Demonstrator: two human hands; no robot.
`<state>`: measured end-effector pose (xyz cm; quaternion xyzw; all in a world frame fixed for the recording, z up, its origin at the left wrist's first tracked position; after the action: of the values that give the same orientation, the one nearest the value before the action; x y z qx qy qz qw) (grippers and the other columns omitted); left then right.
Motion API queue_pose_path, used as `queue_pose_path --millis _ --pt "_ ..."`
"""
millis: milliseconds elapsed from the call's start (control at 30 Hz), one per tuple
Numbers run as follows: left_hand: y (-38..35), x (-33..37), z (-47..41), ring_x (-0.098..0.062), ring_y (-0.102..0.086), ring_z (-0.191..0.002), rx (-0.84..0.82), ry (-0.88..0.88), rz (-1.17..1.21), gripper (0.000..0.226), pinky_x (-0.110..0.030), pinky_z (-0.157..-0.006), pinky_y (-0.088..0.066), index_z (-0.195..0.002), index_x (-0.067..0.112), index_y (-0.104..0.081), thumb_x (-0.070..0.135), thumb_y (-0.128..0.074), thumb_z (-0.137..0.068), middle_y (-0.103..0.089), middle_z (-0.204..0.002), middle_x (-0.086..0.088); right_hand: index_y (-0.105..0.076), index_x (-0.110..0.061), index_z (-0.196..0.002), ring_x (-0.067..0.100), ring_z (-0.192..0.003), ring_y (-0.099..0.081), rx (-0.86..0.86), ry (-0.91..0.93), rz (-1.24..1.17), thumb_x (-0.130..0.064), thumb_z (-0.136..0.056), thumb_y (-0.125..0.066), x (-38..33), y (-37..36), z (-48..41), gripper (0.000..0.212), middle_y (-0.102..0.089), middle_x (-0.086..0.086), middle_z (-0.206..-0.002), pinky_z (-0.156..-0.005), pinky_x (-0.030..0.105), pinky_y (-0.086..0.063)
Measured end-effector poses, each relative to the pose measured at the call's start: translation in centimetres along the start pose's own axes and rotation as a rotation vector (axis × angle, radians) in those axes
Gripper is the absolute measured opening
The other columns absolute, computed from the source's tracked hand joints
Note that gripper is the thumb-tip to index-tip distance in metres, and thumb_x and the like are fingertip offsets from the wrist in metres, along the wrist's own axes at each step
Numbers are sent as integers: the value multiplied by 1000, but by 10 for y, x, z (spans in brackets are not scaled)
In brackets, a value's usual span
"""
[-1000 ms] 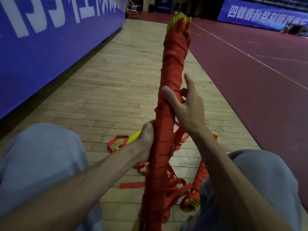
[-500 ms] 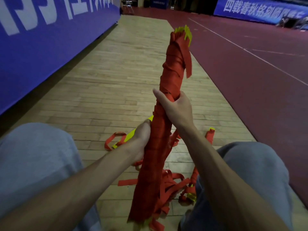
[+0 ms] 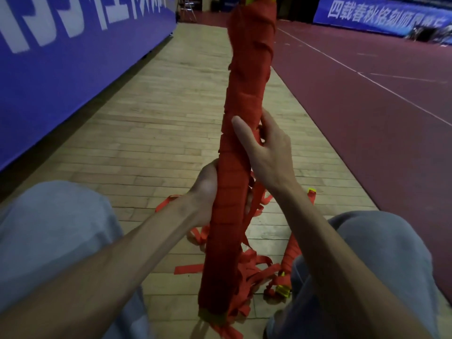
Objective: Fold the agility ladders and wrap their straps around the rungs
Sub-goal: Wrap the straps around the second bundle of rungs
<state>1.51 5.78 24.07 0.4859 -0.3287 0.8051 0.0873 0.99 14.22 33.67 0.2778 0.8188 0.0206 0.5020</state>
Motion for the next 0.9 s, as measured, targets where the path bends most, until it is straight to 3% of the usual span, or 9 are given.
queue_pose_path --millis 133,233,333,467,567,633,700,800,900 --pt "-10 -7 1 -26 -53 -42 -229 68 -8 55 -27 -49 -45 -61 6 -63 46 -32 -80 -56 -52 -13 -60 -9 -105 31 -83 -73 -222 -109 -321 -37 -90 -69 -2 -16 3 32 -70 10 -88 -73 41 -61" --pt "-9 -11 1 -26 -55 -43 -221 126 -20 52 -26 -50 -46 -63 5 -63 45 -35 -84 -58 -55 -14 -61 -11 -98 27 -78 -72 -215 -178 -333 -25 -89 -71 1 -17 6 20 -68 8 -83 -70 35 -61" --pt "-4 -10 0 -28 -61 -49 -80 130 -28 50 -27 -49 -51 -71 5 -66 40 -38 -93 -65 -64 -15 -65 -18 -79 13 -64 -65 -105 -305 -304 -35 -85 -75 21 -14 4 20 -65 -3 -68 -66 34 -58" --pt "14 -19 -5 -30 -66 -60 232 23 -201 46 -32 -57 -56 -91 5 -68 32 -31 -98 -70 -77 -19 -64 -17 -61 25 -70 -70 -4 -490 12 -62 -64 -71 57 -7 5 45 -67 0 -64 -75 48 -58" --pt "24 -31 -3 -26 -59 -56 369 14 -251 45 -28 -51 -51 -85 9 -60 35 -26 -102 -61 -70 -15 -62 -13 -63 21 -68 -67 -23 -543 116 -60 -74 -72 64 -6 10 49 -66 1 -65 -61 33 -51" --pt "28 -33 -4 -25 -55 -55 407 18 -260 51 -27 -51 -48 -88 7 -61 37 -23 -102 -57 -68 -14 -64 -9 -67 17 -63 -63 -63 -483 177 -61 -80 -68 57 -9 9 54 -65 0 -64 -53 27 -44" --pt "27 -32 -6 -25 -52 -49 380 25 -189 56 -25 -48 -46 -88 1 -60 37 -19 -101 -55 -62 -16 -58 -9 -66 12 -55 -56 -83 -376 258 -64 -82 -64 47 -10 5 58 -60 -1 -60 -46 19 -38" --pt "15 -28 -9 -23 -48 -37 186 84 15 57 -20 -41 -42 -69 4 -55 41 -22 -98 -50 -50 -14 -60 -15 -73 7 -60 -57 -41 -237 331 -72 -79 -61 33 -4 -1 57 -61 -7 -65 -52 22 -35" --pt "-2 -17 -5 -21 -46 -35 -70 109 135 49 -19 -43 -41 -66 7 -53 43 -28 -86 -45 -47 -11 -64 -24 -100 5 -77 -66 -101 -222 123 -69 -78 -65 31 -9 -2 50 -69 -8 -87 -67 23 -51"
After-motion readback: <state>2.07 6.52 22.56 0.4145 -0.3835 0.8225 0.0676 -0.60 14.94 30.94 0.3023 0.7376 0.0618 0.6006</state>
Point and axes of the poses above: each hand's wrist, its own z-axis away from the middle knuckle, its own y-axis out of the back of the hand, x = y × z, the point moved 8 cm from there along -z, towards the middle knuckle
